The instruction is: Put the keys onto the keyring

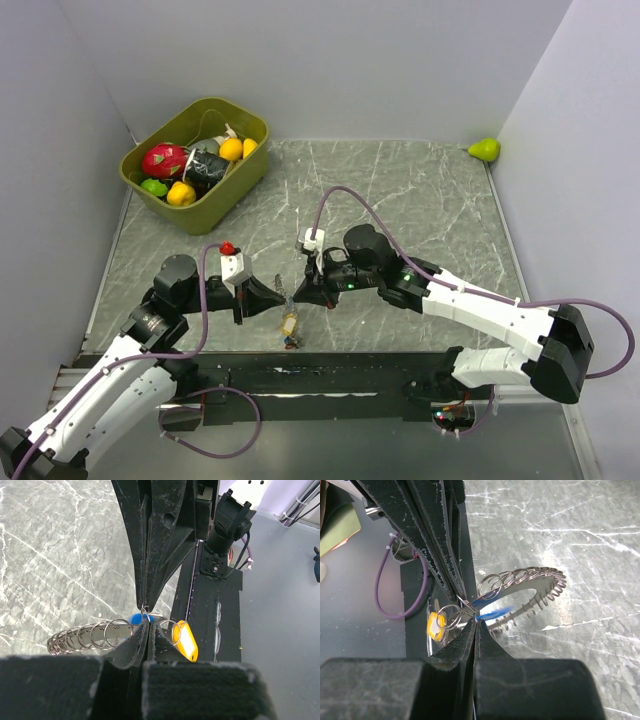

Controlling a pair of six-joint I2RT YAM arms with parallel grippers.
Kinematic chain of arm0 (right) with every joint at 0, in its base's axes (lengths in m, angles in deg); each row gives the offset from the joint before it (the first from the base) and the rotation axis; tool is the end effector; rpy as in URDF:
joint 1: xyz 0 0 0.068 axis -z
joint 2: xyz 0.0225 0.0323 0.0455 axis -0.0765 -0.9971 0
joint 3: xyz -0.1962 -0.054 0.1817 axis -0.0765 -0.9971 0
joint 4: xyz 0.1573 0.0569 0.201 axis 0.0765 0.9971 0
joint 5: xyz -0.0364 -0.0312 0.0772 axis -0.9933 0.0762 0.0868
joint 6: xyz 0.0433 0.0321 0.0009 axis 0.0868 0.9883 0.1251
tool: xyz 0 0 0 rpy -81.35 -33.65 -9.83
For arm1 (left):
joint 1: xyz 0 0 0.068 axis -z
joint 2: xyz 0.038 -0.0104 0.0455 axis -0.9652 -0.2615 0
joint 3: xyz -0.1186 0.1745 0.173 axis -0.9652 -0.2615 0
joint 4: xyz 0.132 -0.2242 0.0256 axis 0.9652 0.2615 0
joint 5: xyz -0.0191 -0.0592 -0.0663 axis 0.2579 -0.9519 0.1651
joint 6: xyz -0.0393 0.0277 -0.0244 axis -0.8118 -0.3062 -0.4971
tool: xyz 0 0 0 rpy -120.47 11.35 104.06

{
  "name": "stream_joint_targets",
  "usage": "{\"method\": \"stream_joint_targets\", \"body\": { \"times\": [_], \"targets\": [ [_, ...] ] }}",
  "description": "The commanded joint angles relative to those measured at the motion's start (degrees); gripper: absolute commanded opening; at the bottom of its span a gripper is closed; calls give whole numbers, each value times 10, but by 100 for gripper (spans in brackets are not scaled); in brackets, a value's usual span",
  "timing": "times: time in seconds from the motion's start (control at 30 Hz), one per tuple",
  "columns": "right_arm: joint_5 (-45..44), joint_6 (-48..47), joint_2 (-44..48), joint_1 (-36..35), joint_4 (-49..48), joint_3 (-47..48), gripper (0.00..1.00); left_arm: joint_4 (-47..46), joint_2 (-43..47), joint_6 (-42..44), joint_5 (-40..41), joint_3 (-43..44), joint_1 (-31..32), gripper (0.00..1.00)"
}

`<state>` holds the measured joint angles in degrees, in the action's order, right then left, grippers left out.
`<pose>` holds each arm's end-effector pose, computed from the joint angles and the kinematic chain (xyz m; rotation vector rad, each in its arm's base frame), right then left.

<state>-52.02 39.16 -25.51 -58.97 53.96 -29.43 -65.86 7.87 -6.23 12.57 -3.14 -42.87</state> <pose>0.1434 0.2331 0.3083 -1.2809 1.6785 1.1299 0.1078 -0.0980 0.2868 1.0282 1.5195 -1.1629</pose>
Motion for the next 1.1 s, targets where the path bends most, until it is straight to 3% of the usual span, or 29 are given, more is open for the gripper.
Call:
{"method": "stream_joint_targets", "body": {
  "times": [0.0, 0.3, 0.4, 0.43, 0.6, 0.73, 0.97, 1.07],
  "targets": [
    [-5, -3, 15, 9, -19, -6, 0, -49, 14, 1, -34, 18, 5, 1],
    [15, -4, 20, 9, -27, -11, 0, -58, 24, -2, -36, 14, 6, 1],
    [8, -3, 42, 9, -43, -26, 15, -63, 27, -6, -40, 13, 6, 1],
    [5, -4, 48, 9, -48, -35, 28, -63, 27, -6, -41, 13, 6, 1],
    [-11, -12, 105, 9, -74, -65, 62, -99, 29, -25, -49, 11, 5, 1],
    [7, -13, 169, 9, -120, -96, 76, -134, 30, -53, -55, 8, 5, 1],
    [67, 24, 209, 10, -208, -119, 79, -287, 37, -158, -61, -22, 13, 1],
    [88, 40, 201, 11, -239, -120, 71, -375, 36, -209, -45, -45, 28, 1]
  ]
}}
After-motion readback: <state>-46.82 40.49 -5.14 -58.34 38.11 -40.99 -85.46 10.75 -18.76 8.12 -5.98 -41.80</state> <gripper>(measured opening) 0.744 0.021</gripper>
